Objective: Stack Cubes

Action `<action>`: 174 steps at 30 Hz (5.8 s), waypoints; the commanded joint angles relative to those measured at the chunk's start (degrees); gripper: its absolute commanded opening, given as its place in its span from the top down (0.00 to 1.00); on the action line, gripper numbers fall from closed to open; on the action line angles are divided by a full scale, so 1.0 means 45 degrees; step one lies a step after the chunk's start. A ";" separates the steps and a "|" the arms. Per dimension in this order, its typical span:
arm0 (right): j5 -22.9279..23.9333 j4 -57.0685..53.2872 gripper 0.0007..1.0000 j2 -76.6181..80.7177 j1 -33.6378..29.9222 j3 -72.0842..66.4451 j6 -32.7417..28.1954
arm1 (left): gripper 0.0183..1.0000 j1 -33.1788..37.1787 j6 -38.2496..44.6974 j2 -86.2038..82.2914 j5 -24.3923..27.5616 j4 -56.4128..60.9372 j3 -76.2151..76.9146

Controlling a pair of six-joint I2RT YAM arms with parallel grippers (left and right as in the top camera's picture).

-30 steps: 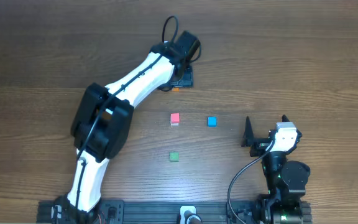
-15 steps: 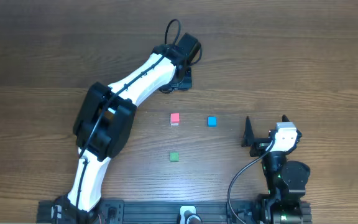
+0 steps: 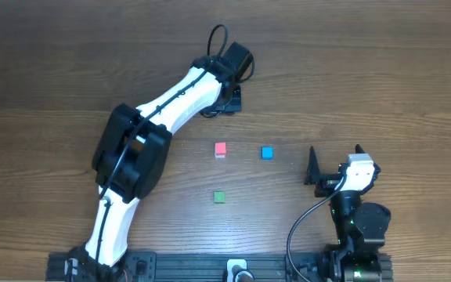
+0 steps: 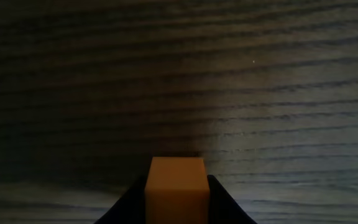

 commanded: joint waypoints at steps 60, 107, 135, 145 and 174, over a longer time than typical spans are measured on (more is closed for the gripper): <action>0.0034 0.0034 0.01 -0.0087 0.0058 -0.0112 -0.0092 | 0.98 -0.2492 -0.3696 -0.5217 -0.0651 -0.0763 -0.4886; 0.0034 0.0034 0.01 -0.0087 0.0058 -0.0112 -0.0092 | 0.90 -0.2472 -0.3691 -0.4692 -0.0874 -0.0719 -0.4886; 0.0034 0.0034 0.01 -0.0087 0.0058 -0.0112 -0.0092 | 0.00 -0.0636 -0.3585 -0.6217 -0.1627 0.0408 -0.4886; 0.0034 0.0034 0.01 -0.0087 0.0058 -0.0112 -0.0092 | 0.00 0.3468 -0.0855 -0.9913 -0.1982 0.3759 -0.5872; 0.0034 0.0034 0.01 -0.0087 0.0058 -0.0112 -0.0092 | 0.00 0.7800 0.6426 -2.4232 0.1894 0.9398 -1.7996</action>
